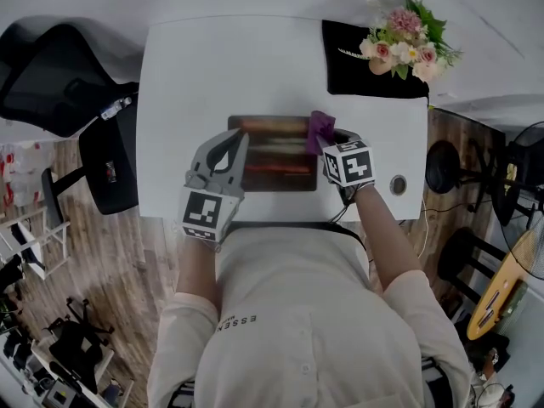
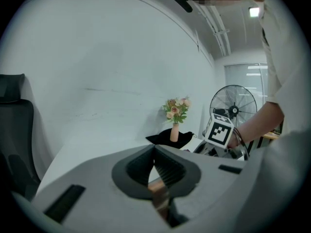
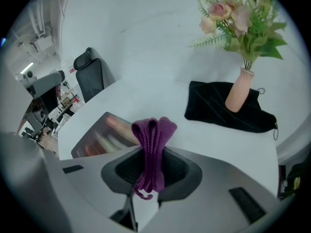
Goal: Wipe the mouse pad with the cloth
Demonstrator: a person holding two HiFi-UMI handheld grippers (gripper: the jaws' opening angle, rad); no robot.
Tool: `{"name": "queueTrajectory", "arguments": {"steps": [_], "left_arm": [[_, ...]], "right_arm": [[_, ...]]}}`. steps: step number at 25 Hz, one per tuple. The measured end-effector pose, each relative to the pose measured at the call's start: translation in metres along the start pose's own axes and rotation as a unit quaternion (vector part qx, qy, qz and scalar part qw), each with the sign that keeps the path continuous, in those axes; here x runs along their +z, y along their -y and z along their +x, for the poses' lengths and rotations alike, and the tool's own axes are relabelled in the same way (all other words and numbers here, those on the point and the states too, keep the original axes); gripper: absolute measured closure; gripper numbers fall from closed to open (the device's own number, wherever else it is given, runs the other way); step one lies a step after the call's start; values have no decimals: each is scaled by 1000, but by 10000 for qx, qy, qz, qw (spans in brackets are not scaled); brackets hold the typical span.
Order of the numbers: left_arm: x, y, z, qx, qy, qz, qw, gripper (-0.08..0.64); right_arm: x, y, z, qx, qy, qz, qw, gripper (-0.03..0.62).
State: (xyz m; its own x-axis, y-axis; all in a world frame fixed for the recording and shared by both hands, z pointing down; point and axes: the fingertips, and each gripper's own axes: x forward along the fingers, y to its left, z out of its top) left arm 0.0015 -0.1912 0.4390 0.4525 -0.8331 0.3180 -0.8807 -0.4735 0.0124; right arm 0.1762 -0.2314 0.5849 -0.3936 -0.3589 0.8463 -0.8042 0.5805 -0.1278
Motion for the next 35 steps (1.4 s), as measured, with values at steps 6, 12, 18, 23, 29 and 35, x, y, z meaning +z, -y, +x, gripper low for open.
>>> {"name": "queueTrajectory", "arguments": {"steps": [6,12,18,23,29,35], "left_arm": [[-11,-16,-28,-194,-49,93,9998,558],[-27,-49,-67,-171,-109,135,9997,558],[-49,-74,-97,-172,-232,119,9995,558],[-54,-84,-110,-188,-216,48,9996,558],[-51,-88,-111,-207,-157,32,9997,558],[-46,-78,-101,-284,-146,49,9995,558]], "right_arm": [[24,-55,-10,-8,279,-158,9995,497],[28,-132,6,323,304,-194,9988,497],[27,-200,36,883,120,-188,9958,497],[25,-225,56,949,-115,-142,9953,497],[22,-224,63,818,-230,-246,9961,497],[18,-214,61,875,-179,-57,9960,497]]}}
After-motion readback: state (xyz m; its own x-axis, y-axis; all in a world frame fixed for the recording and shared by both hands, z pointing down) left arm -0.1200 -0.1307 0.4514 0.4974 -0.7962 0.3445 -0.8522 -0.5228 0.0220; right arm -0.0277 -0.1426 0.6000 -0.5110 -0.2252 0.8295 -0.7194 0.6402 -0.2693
